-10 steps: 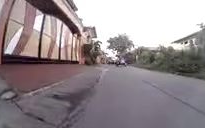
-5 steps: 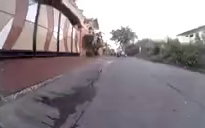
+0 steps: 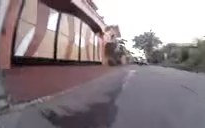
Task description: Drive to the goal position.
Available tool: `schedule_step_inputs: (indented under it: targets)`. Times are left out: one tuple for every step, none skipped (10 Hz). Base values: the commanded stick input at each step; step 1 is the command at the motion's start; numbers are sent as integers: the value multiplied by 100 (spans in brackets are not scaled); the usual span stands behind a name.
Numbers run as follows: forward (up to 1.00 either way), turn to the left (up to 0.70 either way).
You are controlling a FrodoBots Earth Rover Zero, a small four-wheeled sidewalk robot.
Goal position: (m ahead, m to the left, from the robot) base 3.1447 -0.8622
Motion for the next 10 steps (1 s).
schedule_step_inputs:
  targets:
    - [100, 0]
    - [100, -1]
    - [100, -5]
    - [100, -9]
    - [100, -14]
    - [100, -31]
    - [100, -40]
    - [100, -40]
    - [100, -40]
    - [100, -40]
